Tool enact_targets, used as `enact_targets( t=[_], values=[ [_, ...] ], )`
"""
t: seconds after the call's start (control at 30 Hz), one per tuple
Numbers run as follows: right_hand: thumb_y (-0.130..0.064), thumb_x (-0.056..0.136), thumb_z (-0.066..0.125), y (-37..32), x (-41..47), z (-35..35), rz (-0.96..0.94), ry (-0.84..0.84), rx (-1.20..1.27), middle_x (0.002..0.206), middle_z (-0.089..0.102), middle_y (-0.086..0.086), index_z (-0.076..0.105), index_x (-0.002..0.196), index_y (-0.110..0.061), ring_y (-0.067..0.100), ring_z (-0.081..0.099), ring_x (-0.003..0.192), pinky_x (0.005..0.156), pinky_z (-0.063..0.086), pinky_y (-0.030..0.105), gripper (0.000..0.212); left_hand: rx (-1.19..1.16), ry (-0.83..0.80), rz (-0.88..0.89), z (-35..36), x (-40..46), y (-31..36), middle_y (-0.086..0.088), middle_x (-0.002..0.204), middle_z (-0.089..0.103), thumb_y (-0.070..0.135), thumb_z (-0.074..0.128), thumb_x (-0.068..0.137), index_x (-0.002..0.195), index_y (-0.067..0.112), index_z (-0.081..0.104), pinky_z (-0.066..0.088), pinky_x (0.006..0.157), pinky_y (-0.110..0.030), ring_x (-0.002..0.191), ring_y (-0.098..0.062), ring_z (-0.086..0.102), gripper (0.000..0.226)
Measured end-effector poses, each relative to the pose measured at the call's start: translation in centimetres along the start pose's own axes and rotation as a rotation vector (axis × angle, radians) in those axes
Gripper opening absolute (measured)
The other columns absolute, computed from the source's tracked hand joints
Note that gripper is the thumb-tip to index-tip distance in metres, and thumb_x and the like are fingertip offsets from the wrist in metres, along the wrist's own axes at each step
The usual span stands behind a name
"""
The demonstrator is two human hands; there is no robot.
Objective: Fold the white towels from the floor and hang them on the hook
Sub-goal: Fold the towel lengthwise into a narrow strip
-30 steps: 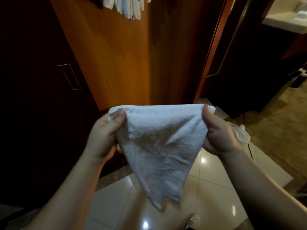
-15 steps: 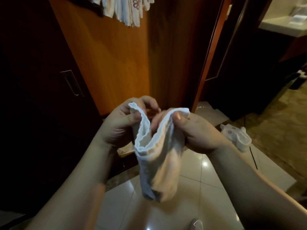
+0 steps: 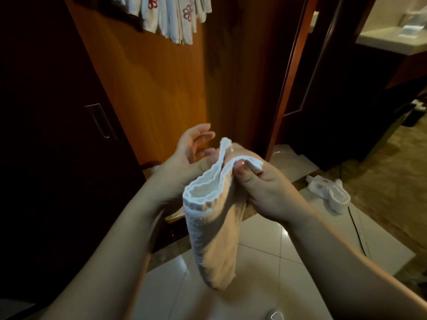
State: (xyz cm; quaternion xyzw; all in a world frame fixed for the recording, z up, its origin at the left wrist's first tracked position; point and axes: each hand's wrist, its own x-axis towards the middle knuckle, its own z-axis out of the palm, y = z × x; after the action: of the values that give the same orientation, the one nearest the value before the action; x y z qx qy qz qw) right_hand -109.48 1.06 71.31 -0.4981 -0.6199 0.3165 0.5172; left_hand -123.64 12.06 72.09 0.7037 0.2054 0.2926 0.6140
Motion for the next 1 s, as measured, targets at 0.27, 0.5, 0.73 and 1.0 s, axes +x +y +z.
enact_targets(
  t=[0.27, 0.5, 0.73, 1.0],
  values=[
    [-0.076, 0.086, 0.039, -1.0, 0.9, -0.8, -0.064, 0.163, -0.061, 0.111, 0.059, -0.006, 0.066, 0.098, -0.060, 0.002, 0.060, 0.106, 0.085, 0.045, 0.010, 0.034, -0.232, 0.192, 0.104, 0.2, -3.3, -0.2, -0.004, 0.117, 0.073, 0.085, 0.063, 0.067, 0.107, 0.030, 0.071, 0.057, 0.078, -0.028, 0.108, -0.022, 0.070, 0.068],
    [-0.052, 0.097, 0.052, -1.0, 1.5, -1.6, -0.193, 0.278, -0.037, 0.105, 0.056, -0.017, 0.070, 0.099, -0.052, 0.006, 0.058, 0.104, 0.086, 0.046, 0.016, 0.018, -0.107, 0.281, 0.176, 1.3, -2.8, 1.0, 0.002, 0.099, 0.078, 0.038, 0.072, 0.083, 0.096, 0.035, 0.079, 0.056, 0.069, -0.018, 0.091, -0.012, 0.075, 0.015],
    [-0.044, 0.087, 0.069, -1.1, 1.4, -3.4, -0.206, 0.339, 0.027, 0.093, 0.059, -0.022, 0.036, 0.149, -0.045, -0.002, 0.060, 0.083, 0.073, 0.052, 0.016, 0.070, -0.154, 0.240, 0.149, 1.0, -1.4, 2.1, 0.000, 0.088, 0.077, 0.031, 0.062, 0.091, 0.089, 0.032, 0.079, 0.055, 0.063, -0.022, 0.080, -0.013, 0.073, 0.017],
    [-0.046, 0.089, 0.070, -1.7, 3.8, -4.5, -0.187, 0.328, 0.025, 0.084, 0.065, -0.027, 0.061, 0.120, -0.041, -0.005, 0.063, 0.074, 0.063, 0.048, 0.013, 0.033, -0.229, 0.189, 0.070, 1.0, -0.4, 2.1, -0.007, 0.110, 0.076, 0.060, 0.085, 0.065, 0.109, 0.025, 0.073, 0.060, 0.076, -0.031, 0.100, -0.024, 0.073, 0.057]
  ],
)
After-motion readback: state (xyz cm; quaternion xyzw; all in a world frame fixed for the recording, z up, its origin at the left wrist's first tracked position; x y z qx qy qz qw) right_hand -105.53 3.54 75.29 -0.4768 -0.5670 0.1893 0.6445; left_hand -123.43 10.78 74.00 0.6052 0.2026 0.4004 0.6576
